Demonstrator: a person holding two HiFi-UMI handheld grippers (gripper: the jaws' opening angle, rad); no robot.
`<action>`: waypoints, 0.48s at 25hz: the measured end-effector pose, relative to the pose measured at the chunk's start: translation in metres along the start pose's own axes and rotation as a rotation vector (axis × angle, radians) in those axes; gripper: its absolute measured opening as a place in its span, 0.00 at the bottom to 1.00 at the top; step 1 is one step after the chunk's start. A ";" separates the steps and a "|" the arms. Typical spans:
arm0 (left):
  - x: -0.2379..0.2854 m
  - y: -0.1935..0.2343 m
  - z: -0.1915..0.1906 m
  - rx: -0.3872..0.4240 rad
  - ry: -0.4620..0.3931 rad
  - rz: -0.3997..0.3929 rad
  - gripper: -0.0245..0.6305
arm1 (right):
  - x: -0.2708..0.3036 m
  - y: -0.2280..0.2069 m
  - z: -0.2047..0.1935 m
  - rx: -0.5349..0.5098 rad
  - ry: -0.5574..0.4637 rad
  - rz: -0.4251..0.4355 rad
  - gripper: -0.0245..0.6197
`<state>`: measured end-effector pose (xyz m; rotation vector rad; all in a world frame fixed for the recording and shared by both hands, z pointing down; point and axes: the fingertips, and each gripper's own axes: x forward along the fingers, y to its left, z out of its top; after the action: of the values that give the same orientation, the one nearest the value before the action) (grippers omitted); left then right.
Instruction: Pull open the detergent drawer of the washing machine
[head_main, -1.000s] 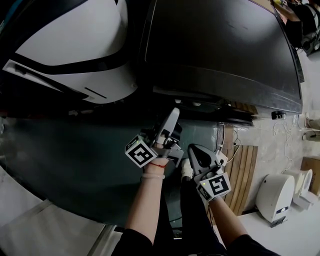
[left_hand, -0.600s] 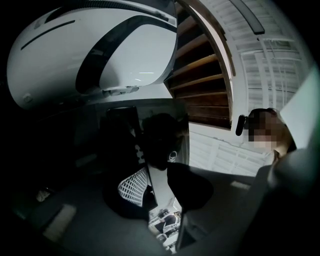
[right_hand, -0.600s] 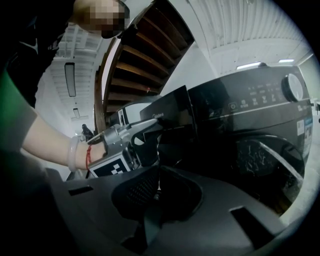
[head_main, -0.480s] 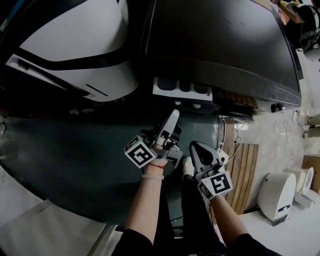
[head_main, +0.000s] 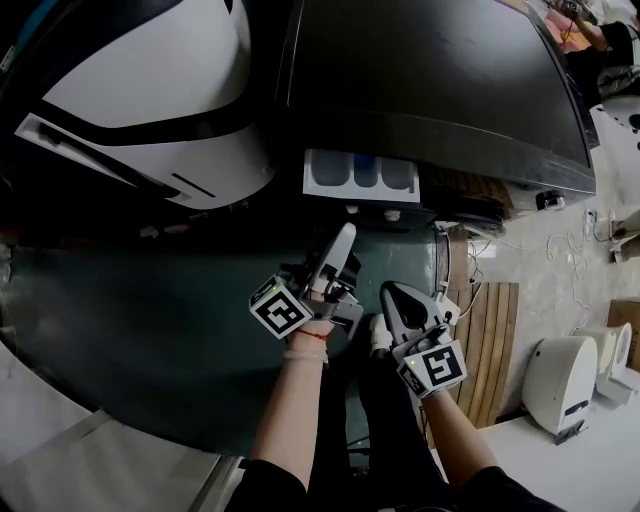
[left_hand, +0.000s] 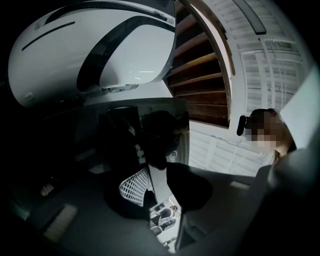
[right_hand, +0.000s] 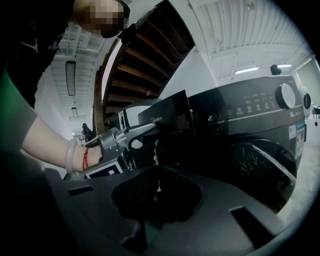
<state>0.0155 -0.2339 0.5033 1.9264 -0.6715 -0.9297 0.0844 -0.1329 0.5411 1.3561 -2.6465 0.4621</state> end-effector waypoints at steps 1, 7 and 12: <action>-0.001 -0.001 -0.001 0.001 0.008 -0.002 0.22 | 0.001 0.001 0.002 0.003 -0.005 -0.010 0.06; -0.007 -0.003 -0.005 0.003 0.049 -0.012 0.21 | 0.002 0.008 0.004 0.010 -0.034 -0.037 0.06; -0.012 -0.006 -0.007 -0.010 0.072 -0.023 0.20 | -0.005 0.011 -0.003 -0.006 -0.038 -0.077 0.05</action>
<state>0.0154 -0.2188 0.5041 1.9525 -0.6030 -0.8715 0.0782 -0.1216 0.5403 1.4729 -2.6123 0.4233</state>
